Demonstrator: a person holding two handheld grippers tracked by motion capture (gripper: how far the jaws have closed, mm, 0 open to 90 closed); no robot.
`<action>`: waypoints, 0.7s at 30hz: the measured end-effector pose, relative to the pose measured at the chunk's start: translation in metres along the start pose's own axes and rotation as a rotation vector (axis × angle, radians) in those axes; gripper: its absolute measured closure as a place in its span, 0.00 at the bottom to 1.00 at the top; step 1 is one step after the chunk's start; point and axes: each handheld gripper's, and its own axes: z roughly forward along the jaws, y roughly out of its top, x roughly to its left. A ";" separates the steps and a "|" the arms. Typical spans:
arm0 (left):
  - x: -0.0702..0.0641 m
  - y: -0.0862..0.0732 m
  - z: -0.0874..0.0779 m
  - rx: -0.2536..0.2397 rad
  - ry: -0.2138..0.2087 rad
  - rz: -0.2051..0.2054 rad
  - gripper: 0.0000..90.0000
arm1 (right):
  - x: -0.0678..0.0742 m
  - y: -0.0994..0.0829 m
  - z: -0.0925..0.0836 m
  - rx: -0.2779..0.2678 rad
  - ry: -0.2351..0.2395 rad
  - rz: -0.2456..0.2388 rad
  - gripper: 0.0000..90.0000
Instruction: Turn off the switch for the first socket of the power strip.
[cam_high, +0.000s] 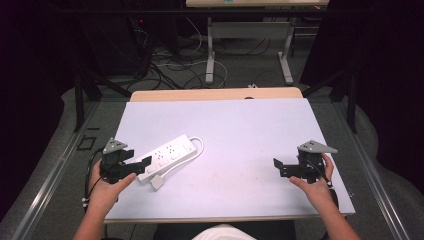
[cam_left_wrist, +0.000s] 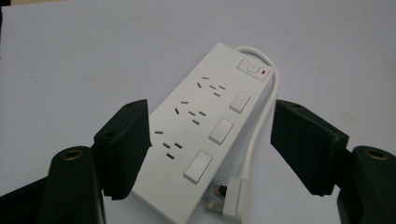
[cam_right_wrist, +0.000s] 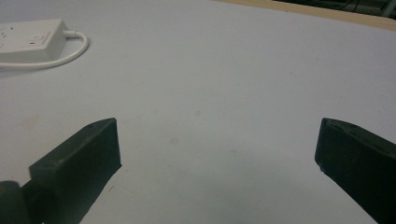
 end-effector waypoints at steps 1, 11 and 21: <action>0.000 0.000 0.000 0.000 0.000 0.000 0.35 | 0.000 0.000 0.000 0.001 0.001 0.000 0.00; -0.001 0.011 -0.001 -0.014 -0.006 -0.030 0.47 | 0.001 -0.001 0.001 0.008 -0.005 0.011 0.00; -0.005 0.023 0.001 -0.051 -0.012 -0.033 0.56 | 0.001 -0.002 0.002 0.016 0.004 0.023 0.00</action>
